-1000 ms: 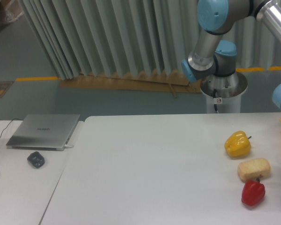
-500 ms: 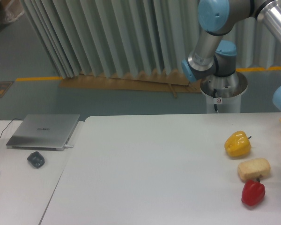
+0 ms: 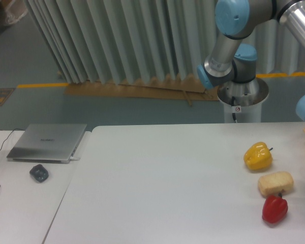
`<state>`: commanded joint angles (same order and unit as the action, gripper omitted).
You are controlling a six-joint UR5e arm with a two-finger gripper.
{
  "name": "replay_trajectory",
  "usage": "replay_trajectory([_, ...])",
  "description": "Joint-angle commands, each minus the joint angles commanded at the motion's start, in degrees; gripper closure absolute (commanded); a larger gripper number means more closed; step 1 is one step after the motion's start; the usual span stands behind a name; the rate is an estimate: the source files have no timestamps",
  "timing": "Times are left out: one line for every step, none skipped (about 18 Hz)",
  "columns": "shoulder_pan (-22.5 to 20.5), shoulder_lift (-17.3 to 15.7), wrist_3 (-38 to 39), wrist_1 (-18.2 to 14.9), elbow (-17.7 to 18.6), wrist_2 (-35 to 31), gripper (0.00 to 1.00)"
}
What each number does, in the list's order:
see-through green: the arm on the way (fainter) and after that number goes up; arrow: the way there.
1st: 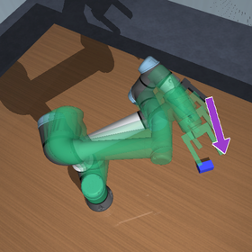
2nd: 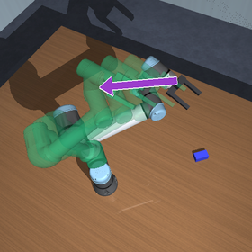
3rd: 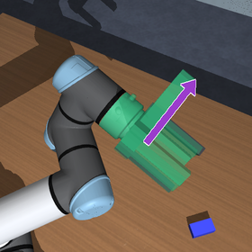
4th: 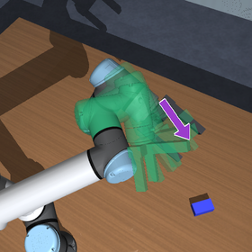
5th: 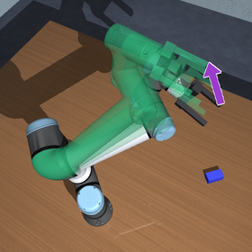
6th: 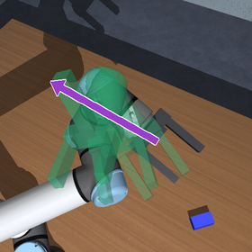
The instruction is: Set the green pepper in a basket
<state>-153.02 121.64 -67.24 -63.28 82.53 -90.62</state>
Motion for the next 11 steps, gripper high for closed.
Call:
replay_trajectory([0.0, 0.0, -0.2, 0.0, 0.0, 0.0, 0.43])
replay_trajectory([-0.1, 0.0, -0.4, -0.1, 0.0, 0.0, 0.45])
replay_trajectory([-0.1, 0.0, -0.5, -0.1, 0.0, 0.0, 0.48])
replay_trajectory([-0.1, -0.1, -0.7, -0.1, 0.0, 0.0, 0.5])
replay_trajectory([-0.2, -0.2, -0.9, -0.1, 0.0, 0.1, 0.5])
replay_trajectory([-0.4, -0.4, -1.0, -0.1, 0.0, 0.2, 0.5])
replay_trajectory([-0.7, -0.5, -1.0, -0.1, 0.0, 0.2, 0.5])
replay_trajectory([-0.8, -0.6, -1.1, -0.1, 0.0, 0.3, 0.5])
replay_trajectory([-0.9, -0.7, -1.4, -0.1, 0.0, 0.4, 0.49])
replay_trajectory([-0.9, -0.8, -1.4, -0.2, -0.1, 0.4, 0.49])
replay_trajectory([-0.9, -1.1, -1.5, -0.2, -0.1, 0.4, 0.49])
